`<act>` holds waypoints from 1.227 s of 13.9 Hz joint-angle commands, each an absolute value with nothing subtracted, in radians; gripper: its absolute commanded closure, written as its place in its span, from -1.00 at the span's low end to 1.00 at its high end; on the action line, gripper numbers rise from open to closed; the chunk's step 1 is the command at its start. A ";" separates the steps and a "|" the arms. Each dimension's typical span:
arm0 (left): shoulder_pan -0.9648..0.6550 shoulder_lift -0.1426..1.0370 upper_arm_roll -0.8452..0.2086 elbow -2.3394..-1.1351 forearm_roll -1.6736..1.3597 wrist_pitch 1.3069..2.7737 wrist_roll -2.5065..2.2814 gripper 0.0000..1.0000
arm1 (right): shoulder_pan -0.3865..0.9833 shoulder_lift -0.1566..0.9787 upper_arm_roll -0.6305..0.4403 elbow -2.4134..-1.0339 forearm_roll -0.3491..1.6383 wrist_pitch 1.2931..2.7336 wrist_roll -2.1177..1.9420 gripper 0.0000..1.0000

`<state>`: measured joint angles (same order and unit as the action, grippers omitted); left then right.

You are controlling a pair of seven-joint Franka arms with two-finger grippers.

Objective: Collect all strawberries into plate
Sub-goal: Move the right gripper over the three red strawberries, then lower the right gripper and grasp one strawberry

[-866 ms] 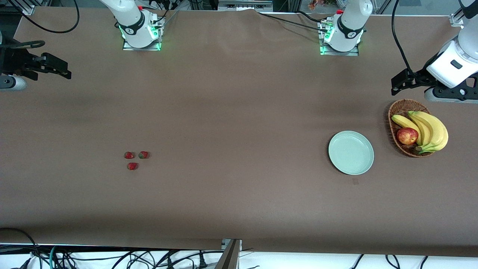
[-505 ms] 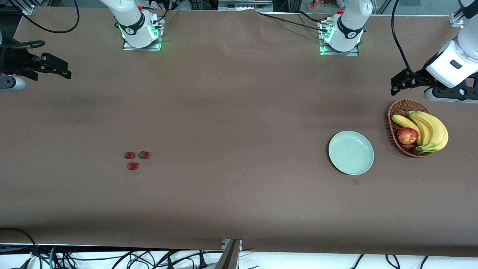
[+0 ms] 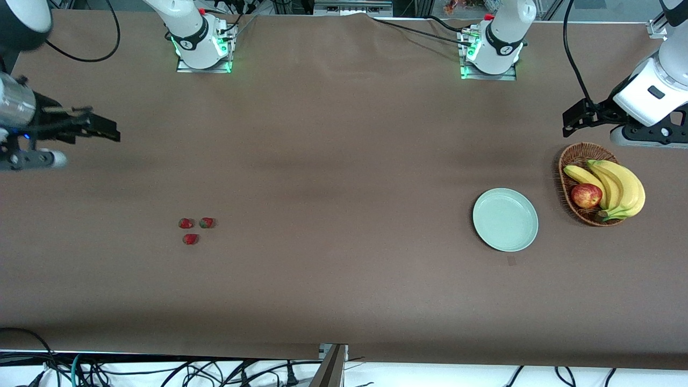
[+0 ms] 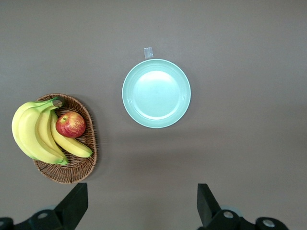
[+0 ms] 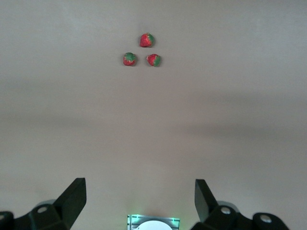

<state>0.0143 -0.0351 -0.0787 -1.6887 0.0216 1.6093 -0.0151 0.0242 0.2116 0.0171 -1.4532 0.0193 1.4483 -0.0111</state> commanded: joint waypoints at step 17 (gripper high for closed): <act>0.012 -0.041 -0.080 -1.674 0.012 1.591 -0.018 -1.00 | 0.121 0.591 0.029 -1.750 0.020 2.264 0.058 -1.00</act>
